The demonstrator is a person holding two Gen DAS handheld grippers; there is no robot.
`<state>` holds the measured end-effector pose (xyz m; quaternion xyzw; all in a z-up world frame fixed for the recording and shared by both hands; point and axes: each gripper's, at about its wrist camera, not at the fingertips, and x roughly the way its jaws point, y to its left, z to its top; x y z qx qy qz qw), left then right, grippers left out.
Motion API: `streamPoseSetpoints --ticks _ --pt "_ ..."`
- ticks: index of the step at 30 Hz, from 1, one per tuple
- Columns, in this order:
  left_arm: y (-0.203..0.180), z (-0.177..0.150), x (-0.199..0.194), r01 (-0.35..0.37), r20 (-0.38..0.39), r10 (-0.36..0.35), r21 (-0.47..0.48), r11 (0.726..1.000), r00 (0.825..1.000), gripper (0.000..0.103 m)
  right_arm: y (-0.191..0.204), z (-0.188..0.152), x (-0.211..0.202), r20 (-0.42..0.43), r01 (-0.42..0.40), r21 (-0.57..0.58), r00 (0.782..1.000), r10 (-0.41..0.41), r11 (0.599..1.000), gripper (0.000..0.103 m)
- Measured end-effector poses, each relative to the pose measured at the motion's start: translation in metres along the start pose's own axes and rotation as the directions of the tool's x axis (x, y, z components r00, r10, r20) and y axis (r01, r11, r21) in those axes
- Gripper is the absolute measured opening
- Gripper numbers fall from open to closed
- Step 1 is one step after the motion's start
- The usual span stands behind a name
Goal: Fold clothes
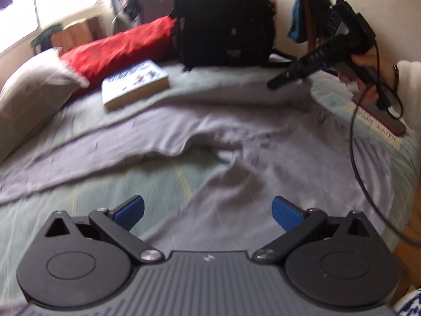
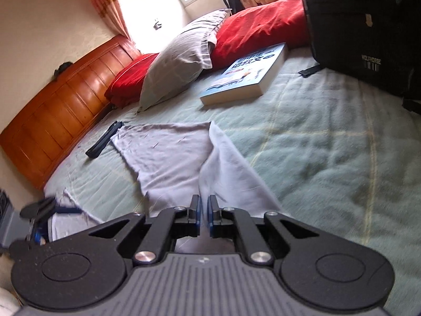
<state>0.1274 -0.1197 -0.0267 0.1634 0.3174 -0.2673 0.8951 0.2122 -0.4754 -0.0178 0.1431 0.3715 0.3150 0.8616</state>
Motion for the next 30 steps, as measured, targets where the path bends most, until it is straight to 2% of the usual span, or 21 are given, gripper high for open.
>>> streamPoseSetpoints --ticks 3,5,8,9,11,12,13,14,17,21,23,25,30 --pt "-0.001 0.012 0.014 -0.042 0.043 0.040 0.059 0.997 0.998 0.102 0.015 -0.006 -0.002 0.002 0.041 -0.058 0.999 -0.041 0.997 0.008" --pt "0.001 0.019 0.023 -0.052 0.042 0.050 0.045 0.998 0.998 0.102 0.021 -0.008 -0.002 0.003 0.088 -0.089 0.996 -0.088 0.992 0.008" --pt "0.005 0.020 0.030 -0.036 0.041 0.036 -0.001 0.999 0.999 0.102 0.032 -0.011 -0.001 0.026 0.219 -0.146 0.976 -0.218 0.965 0.012" --pt "0.006 0.018 0.030 -0.027 0.041 0.027 -0.013 1.000 0.999 0.102 0.038 -0.013 -0.001 0.043 0.251 -0.180 0.968 -0.247 0.951 0.014" --pt "0.005 0.012 0.031 -0.019 0.036 0.020 -0.024 1.000 0.999 0.102 0.053 -0.016 -0.002 0.079 0.318 -0.252 0.948 -0.308 0.914 0.028" --pt "0.004 0.008 0.032 -0.023 0.027 0.024 -0.019 1.000 0.999 0.102 0.064 -0.019 -0.002 0.102 0.361 -0.303 0.932 -0.347 0.882 0.035" --pt "0.004 0.006 0.033 -0.026 0.022 0.027 -0.015 1.000 0.999 0.102 0.075 -0.021 0.000 0.121 0.400 -0.358 0.916 -0.383 0.844 0.048" --pt "0.004 0.004 0.033 -0.029 0.017 0.029 -0.011 1.000 0.999 0.102 0.087 -0.025 0.004 0.134 0.433 -0.420 0.899 -0.417 0.798 0.052" --pt "0.004 -0.002 0.035 -0.037 0.002 0.037 -0.001 0.999 0.999 0.102 0.118 -0.036 0.019 0.159 0.498 -0.592 0.843 -0.514 0.634 0.052" --pt "0.004 -0.009 0.038 -0.048 -0.017 0.048 0.014 0.999 0.999 0.102 0.134 -0.058 0.054 0.150 0.481 -0.780 0.764 -0.627 0.400 0.052" --pt "0.004 -0.011 0.037 -0.048 -0.018 0.048 0.008 0.999 0.999 0.102 0.132 -0.063 0.068 0.170 0.479 -0.820 0.727 -0.665 0.313 0.052" --pt "0.005 -0.013 0.037 -0.045 -0.020 0.046 0.005 0.999 0.999 0.102 0.131 -0.063 0.078 0.186 0.478 -0.836 0.708 -0.681 0.269 0.051" --pt "0.001 -0.014 0.036 -0.040 -0.020 0.040 0.028 0.999 0.999 0.102 0.131 -0.055 0.098 0.153 0.426 -0.872 0.707 -0.690 0.243 0.050"
